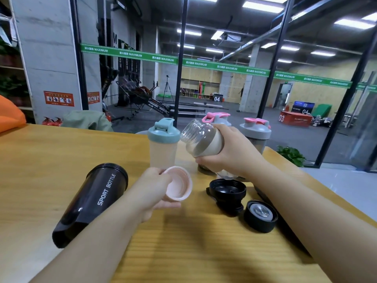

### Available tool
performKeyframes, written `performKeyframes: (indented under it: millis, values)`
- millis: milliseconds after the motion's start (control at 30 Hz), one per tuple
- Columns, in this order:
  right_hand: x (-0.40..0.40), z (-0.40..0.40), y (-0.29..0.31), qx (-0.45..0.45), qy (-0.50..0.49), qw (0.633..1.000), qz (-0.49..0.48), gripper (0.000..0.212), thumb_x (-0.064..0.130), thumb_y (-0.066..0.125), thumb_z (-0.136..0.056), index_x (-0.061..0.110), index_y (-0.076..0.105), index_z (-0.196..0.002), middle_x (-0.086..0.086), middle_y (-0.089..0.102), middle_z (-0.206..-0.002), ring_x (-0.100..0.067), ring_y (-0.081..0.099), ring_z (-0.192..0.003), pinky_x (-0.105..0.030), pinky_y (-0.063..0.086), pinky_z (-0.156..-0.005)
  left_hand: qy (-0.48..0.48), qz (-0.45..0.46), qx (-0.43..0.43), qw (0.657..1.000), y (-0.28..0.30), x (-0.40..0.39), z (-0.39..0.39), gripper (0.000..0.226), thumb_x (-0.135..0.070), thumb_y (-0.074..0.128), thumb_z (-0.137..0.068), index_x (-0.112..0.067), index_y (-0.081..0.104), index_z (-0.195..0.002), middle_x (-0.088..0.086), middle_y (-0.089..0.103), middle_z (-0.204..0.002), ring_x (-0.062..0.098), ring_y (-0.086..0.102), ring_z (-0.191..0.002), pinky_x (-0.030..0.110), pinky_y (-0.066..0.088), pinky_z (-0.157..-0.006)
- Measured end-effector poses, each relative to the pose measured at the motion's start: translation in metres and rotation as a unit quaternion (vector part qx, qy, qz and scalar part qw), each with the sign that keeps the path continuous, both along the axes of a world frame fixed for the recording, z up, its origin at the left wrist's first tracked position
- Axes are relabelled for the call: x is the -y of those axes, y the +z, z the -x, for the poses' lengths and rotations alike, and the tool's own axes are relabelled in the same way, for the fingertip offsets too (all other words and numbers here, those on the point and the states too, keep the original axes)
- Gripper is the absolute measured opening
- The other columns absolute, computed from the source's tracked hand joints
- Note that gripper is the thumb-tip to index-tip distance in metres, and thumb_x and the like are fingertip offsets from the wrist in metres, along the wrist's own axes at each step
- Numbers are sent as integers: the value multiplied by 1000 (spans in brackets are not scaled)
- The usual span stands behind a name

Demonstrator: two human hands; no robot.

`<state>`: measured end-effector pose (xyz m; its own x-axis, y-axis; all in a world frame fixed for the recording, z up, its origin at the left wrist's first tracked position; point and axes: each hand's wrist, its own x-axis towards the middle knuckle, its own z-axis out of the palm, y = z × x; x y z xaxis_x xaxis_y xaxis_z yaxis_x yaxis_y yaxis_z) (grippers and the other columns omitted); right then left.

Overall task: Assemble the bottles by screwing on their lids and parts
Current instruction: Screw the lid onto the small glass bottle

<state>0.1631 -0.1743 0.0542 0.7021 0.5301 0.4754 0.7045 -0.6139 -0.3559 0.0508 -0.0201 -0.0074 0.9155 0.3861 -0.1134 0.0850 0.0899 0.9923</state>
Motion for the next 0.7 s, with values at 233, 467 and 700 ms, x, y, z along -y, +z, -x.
performKeyframes:
  millis: [233,467,700]
  values:
    - [24,31,-21,0,-36,999,-12,80,60,74,-58,40,41,-127,10,46,-106,-10,53,-95,-31,47,-78,8,230,82,970,-3,8,-4,41,0,43,-91,-6,44,-132,20,53,-128,33,60,-105,45,54,-75]
    - [36,52,-44,53,-29,998,-18,87,62,74,-55,39,39,-131,10,46,-108,-12,53,-99,-31,47,-78,63,252,134,956,-8,23,-3,43,-44,41,-98,-14,49,-129,12,65,-120,28,64,-107,43,55,-81]
    - [42,65,-48,86,-19,996,24,90,66,72,-55,39,37,-133,12,44,-106,-12,51,-96,-25,37,-72,43,255,176,950,-7,23,8,36,-26,51,-95,-9,53,-126,10,64,-118,20,62,-106,38,47,-98]
